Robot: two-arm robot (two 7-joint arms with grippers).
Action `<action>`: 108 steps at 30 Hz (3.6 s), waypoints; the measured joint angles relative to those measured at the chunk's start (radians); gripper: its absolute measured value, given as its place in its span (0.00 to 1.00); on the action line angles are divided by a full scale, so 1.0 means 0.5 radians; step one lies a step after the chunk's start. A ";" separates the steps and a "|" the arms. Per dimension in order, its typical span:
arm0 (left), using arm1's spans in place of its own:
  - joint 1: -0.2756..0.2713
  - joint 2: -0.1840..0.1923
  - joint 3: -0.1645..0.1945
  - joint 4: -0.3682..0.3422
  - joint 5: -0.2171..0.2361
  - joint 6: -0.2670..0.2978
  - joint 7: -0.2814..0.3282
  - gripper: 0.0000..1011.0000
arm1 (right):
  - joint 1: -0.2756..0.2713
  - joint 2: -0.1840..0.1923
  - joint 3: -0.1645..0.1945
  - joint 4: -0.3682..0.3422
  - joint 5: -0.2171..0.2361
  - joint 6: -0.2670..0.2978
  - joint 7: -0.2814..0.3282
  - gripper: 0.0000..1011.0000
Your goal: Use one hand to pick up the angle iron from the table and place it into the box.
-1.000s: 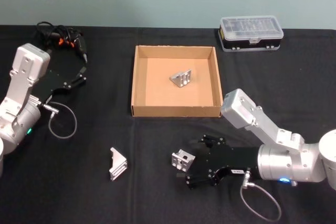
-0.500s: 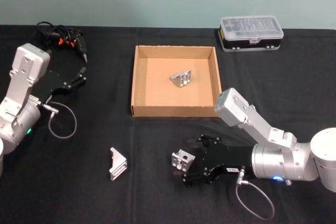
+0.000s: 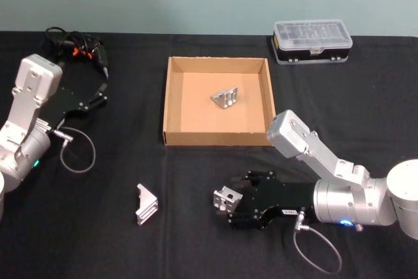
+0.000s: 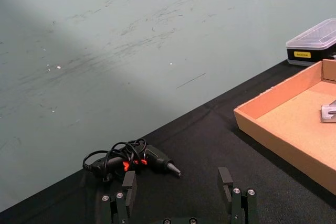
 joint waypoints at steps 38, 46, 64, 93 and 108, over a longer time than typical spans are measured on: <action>0.000 0.000 0.000 0.000 0.000 0.000 0.000 1.00 | -0.002 0.002 0.002 -0.004 0.000 -0.005 0.000 0.08; 0.000 0.000 0.000 0.000 0.000 0.000 0.000 1.00 | -0.011 0.004 0.058 -0.027 0.074 -0.036 0.007 0.08; 0.000 0.000 0.000 0.000 0.000 0.000 0.000 1.00 | 0.260 -0.138 0.194 -0.002 0.281 0.157 -0.189 0.08; 0.000 0.000 0.000 0.000 0.000 0.000 0.000 1.00 | 0.928 -0.774 -0.052 1.010 0.108 0.492 -0.293 0.08; 0.000 0.000 0.000 0.000 0.000 0.000 0.000 1.00 | 1.020 -0.923 -0.094 1.241 0.038 0.513 -0.229 0.08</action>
